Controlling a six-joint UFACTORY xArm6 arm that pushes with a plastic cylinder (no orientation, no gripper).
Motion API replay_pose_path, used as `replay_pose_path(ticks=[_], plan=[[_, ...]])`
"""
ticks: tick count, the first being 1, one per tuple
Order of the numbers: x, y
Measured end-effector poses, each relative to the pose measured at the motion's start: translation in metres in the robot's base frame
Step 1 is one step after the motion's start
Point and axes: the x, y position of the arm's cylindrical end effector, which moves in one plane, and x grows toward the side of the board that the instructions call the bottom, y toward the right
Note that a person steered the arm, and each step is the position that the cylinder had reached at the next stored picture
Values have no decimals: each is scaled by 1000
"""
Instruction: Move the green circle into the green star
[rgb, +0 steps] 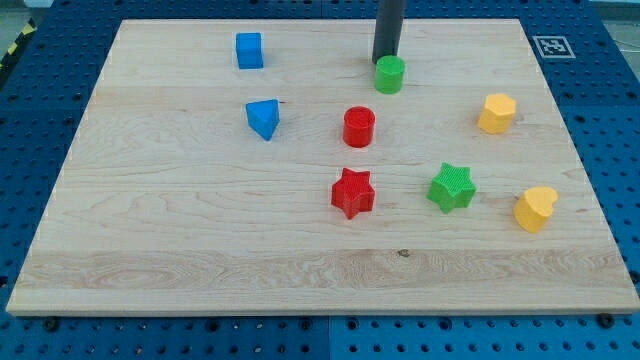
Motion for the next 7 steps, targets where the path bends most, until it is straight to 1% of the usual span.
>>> replay_pose_path(ticks=[3, 4, 5, 6, 7], plan=[[13, 0], [13, -13], [34, -13], [39, -13], [61, -7]])
